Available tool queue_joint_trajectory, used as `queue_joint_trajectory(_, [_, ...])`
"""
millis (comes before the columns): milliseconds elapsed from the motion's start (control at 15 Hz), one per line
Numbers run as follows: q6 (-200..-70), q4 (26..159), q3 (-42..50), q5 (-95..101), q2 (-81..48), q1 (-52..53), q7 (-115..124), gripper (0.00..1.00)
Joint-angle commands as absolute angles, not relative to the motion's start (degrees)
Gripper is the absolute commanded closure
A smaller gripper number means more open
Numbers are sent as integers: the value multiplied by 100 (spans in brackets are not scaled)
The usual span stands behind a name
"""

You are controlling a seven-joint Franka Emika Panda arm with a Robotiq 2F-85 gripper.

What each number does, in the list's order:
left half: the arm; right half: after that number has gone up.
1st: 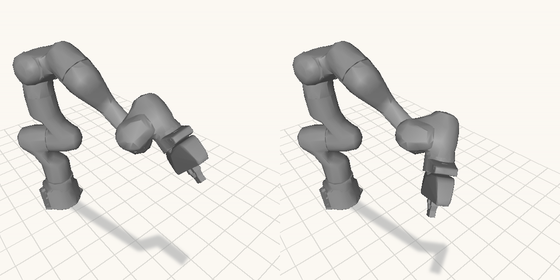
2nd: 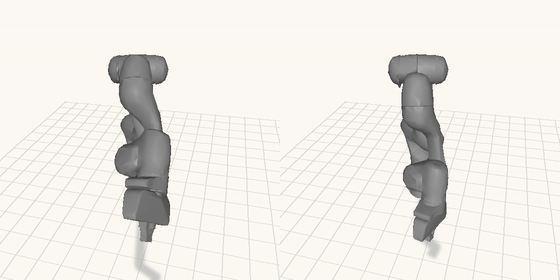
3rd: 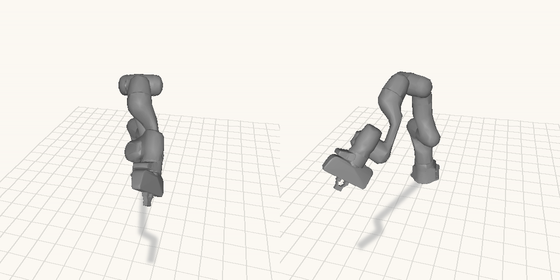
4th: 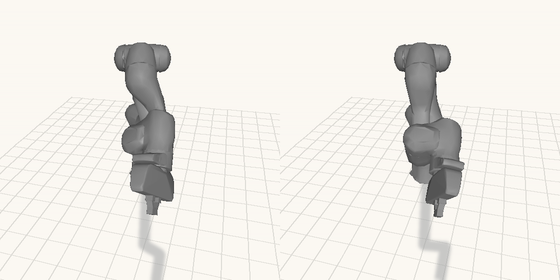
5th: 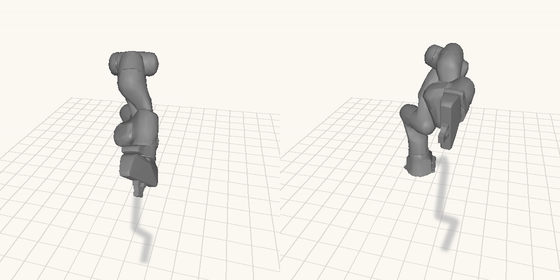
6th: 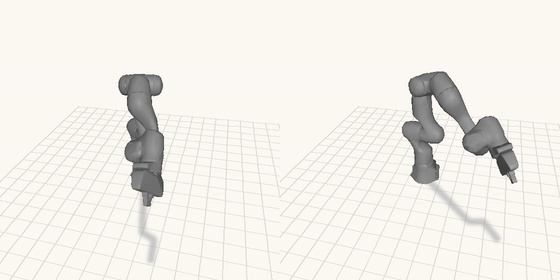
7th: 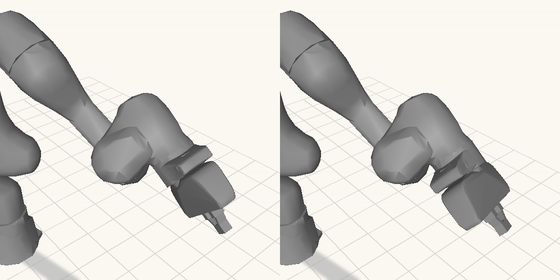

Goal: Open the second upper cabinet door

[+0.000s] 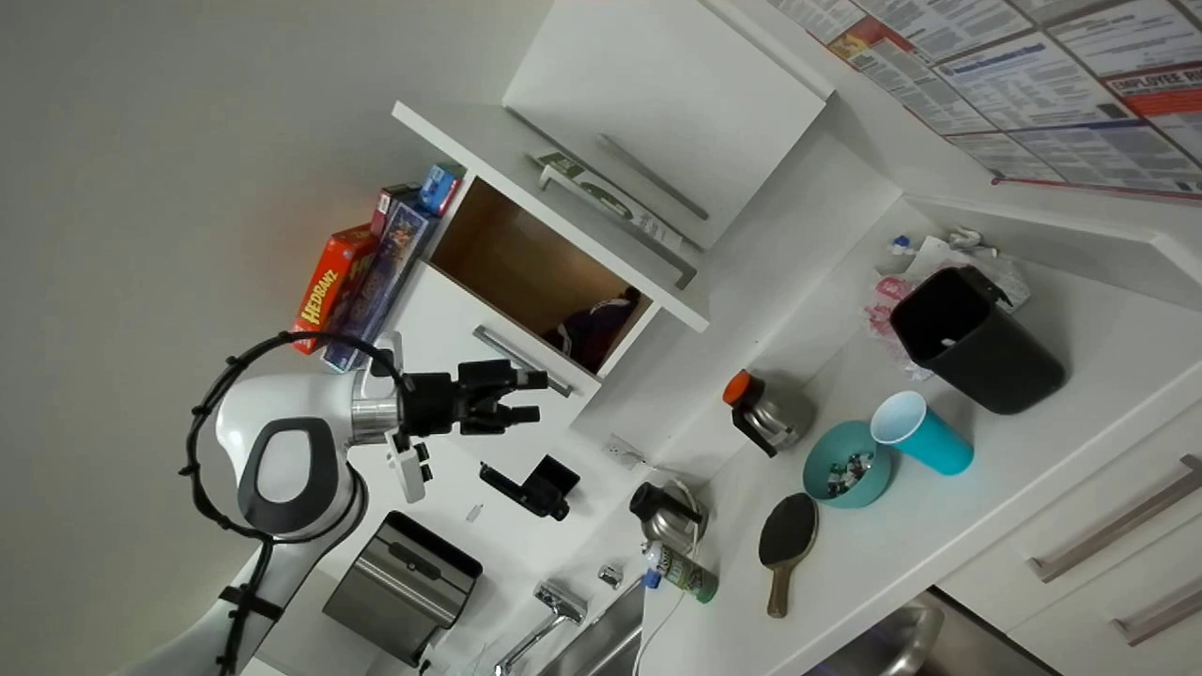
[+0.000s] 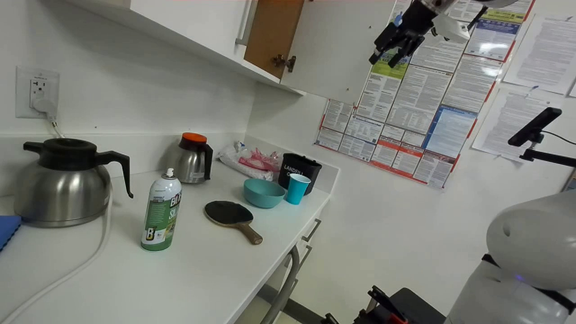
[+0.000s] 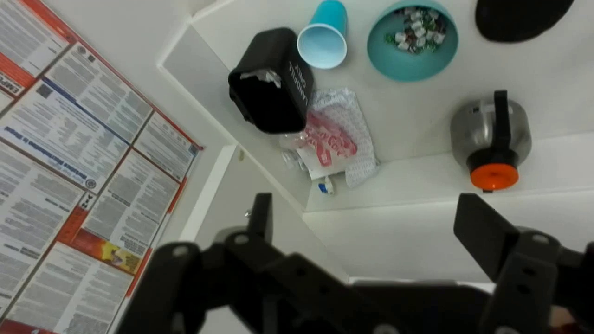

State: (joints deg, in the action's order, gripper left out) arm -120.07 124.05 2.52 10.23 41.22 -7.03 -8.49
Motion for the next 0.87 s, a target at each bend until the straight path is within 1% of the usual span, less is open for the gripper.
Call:
queue_joint_trajectory(0, [-11832,12610,93,1252,3954,-650,-611,0])
queue_joint_trajectory(467, [-12988,13615,184,720,3403,-432,5,0])
queue_joint_trajectory(800, [-13250,13879,146,511,3209,-442,222,0])
